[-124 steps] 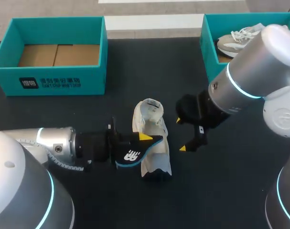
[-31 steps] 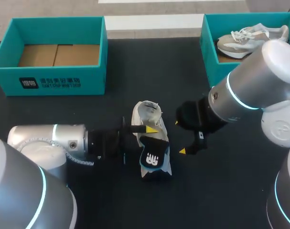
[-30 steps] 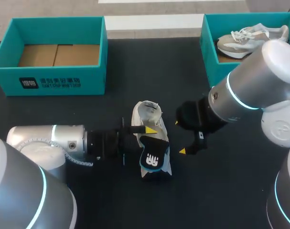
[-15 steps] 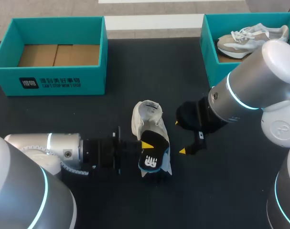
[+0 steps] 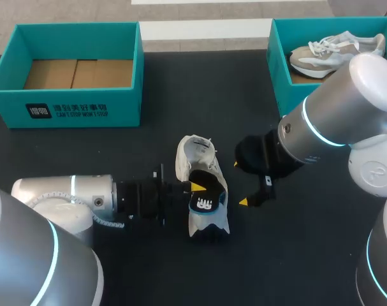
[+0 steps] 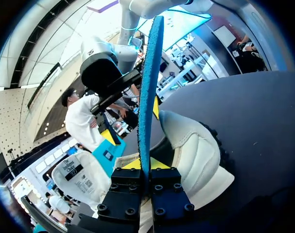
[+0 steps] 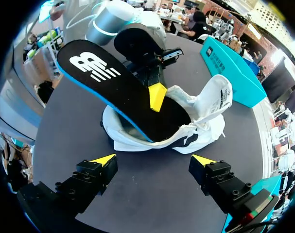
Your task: Take the shoe out of the shoebox, open the shoe tongue, remove and reinsert the insole, then place the shoe into the shoebox
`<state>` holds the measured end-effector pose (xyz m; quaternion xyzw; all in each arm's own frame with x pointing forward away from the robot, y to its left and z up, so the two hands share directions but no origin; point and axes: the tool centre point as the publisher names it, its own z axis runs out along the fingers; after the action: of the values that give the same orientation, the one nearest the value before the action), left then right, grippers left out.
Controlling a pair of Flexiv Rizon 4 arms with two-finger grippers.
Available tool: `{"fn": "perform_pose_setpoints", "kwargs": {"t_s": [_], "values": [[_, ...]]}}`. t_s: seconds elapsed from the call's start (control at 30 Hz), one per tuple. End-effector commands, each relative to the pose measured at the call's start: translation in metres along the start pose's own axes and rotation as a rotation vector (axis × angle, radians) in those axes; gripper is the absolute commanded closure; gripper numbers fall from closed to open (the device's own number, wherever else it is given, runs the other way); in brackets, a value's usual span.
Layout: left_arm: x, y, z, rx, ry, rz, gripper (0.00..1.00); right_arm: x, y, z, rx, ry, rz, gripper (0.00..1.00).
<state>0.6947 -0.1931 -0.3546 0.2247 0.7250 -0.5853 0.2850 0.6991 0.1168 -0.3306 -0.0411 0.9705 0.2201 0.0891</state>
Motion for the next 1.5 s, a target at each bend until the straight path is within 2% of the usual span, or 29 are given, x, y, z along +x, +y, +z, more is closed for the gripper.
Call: {"fn": "perform_pose_setpoints", "kwargs": {"t_s": [0.03, 0.07, 0.1, 0.13, 0.33, 0.43, 0.5, 0.53, 0.6, 0.73, 0.87, 1.13, 1.23, 1.3, 1.37, 1.4, 1.5], "values": [[0.002, 0.003, 0.004, -0.005, -0.014, -0.004, 1.0, 0.001, 0.0, 0.001, -0.001, -0.002, 0.001, 0.0], [0.001, -0.001, 0.004, -0.002, -0.013, -0.003, 0.98, 0.001, 0.0, 0.001, -0.001, -0.002, 0.001, 0.0], [0.0, -0.006, 0.002, 0.015, -0.016, -0.004, 0.72, 0.001, 0.0, 0.001, -0.001, -0.002, 0.001, 0.0], [-0.001, -0.009, 0.002, 0.019, -0.019, -0.002, 0.67, 0.001, 0.0, 0.001, -0.001, -0.002, 0.001, 0.0], [-0.012, -0.029, -0.002, 0.056, -0.037, 0.033, 0.62, 0.001, 0.0, 0.001, -0.001, -0.002, 0.001, 0.0], [-0.012, -0.036, -0.002, 0.074, -0.032, 0.04, 0.63, 0.001, 0.0, 0.001, -0.001, -0.002, 0.001, 0.0], [-0.011, -0.04, -0.001, 0.086, -0.028, 0.037, 0.76, 0.001, 0.0, 0.001, -0.001, -0.002, 0.001, 0.0], [-0.009, -0.041, 0.0, 0.089, -0.021, 0.036, 0.88, 0.001, 0.0, 0.001, -0.001, -0.002, 0.001, 0.0], [-0.005, -0.042, 0.003, 0.092, -0.013, 0.034, 1.0, 0.001, 0.0, 0.001, -0.001, -0.002, 0.001, 0.0], [0.002, -0.033, 0.008, 0.088, -0.011, 0.038, 1.0, 0.001, 0.0, 0.001, -0.001, -0.002, 0.001, 0.0], [0.007, -0.012, 0.016, 0.061, -0.002, 0.052, 1.0, 0.001, 0.0, 0.001, -0.001, -0.002, 0.001, 0.0], [-0.004, 0.008, 0.014, 0.031, -0.036, 0.076, 1.0, 0.001, 0.0, 0.001, -0.001, -0.002, 0.001, 0.0], [-0.01, 0.007, 0.009, 0.024, -0.052, 0.076, 1.0, 0.001, 0.0, 0.001, -0.001, -0.002, 0.001, 0.0], [-0.011, 0.003, 0.005, 0.025, -0.06, 0.072, 0.76, 0.001, 0.0, 0.001, -0.001, -0.002, 0.001, 0.0], [-0.011, -0.002, 0.002, 0.032, -0.063, 0.07, 0.6, 0.001, 0.0, 0.001, -0.001, -0.002, 0.001, 0.0], [-0.011, -0.005, 0.0, 0.038, -0.065, 0.07, 0.56, 0.001, 0.0, 0.001, -0.001, -0.002, 0.001, 0.0], [-0.011, -0.012, -0.001, 0.06, -0.065, 0.067, 0.53, 0.001, 0.0, 0.001, -0.001, -0.002, 0.001, 0.0]]}}
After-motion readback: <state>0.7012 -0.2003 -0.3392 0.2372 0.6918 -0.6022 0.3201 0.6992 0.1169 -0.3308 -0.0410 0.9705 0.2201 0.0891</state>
